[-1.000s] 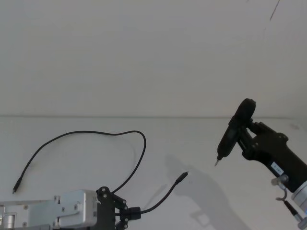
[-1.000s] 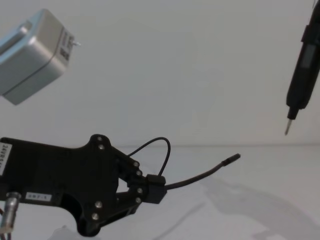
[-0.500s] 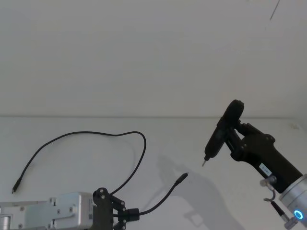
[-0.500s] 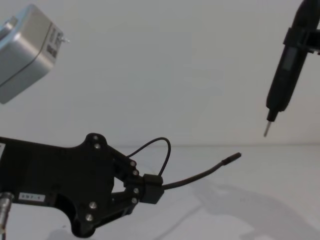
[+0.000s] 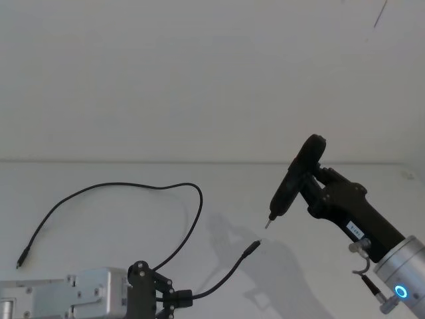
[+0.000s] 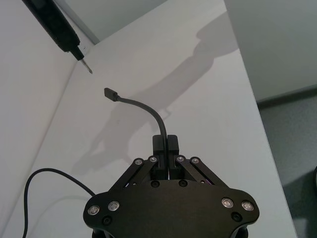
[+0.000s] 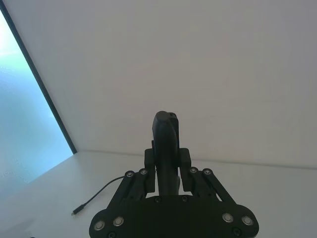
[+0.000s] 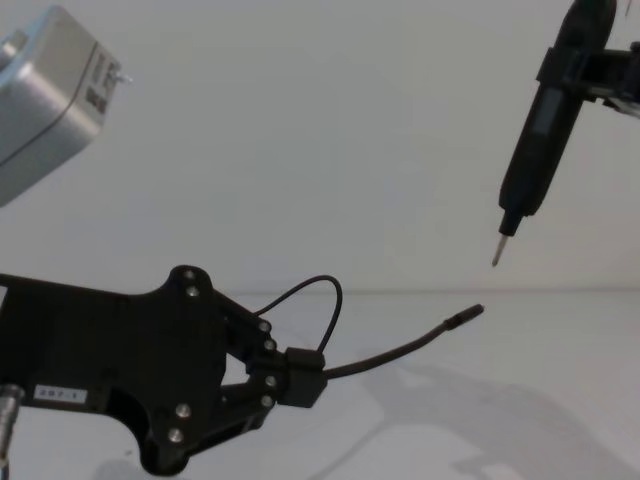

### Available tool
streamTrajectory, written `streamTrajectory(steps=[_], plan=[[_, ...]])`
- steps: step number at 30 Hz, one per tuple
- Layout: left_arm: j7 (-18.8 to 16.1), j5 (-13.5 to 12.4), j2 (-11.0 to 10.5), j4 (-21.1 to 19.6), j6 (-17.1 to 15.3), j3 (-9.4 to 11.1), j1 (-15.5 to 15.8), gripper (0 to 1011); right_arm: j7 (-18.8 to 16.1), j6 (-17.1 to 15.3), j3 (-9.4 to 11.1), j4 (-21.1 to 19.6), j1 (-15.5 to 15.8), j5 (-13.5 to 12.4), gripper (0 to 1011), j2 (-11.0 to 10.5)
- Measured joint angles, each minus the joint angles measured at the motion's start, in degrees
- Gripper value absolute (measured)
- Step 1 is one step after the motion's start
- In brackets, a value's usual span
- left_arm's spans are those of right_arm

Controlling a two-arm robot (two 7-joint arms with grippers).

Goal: Pick up the data cable with the one hand.

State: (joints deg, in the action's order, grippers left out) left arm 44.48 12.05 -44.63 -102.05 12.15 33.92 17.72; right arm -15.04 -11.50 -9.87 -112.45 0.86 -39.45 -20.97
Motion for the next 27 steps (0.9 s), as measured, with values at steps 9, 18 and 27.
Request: streamTrajectory(steps=[9, 18, 27], plan=[[0.0, 0.0, 0.0, 0.0, 0.1, 0.0, 0.0, 40, 0.8, -1.7, -0.7, 0.7, -0.7, -1.6, 284, 0.4], [0.0, 0.1, -0.1, 0.0, 0.1, 0.0, -0.1, 41, 1.4, -1.9, -1.4, 2.3, -1.4, -2.2, 283, 0.6], [0.0, 0.1, -0.1, 0.0, 0.1, 0.0, -0.1, 40, 1.8, -1.8, -1.9, 3.4, -1.8, -2.4, 283, 0.5]])
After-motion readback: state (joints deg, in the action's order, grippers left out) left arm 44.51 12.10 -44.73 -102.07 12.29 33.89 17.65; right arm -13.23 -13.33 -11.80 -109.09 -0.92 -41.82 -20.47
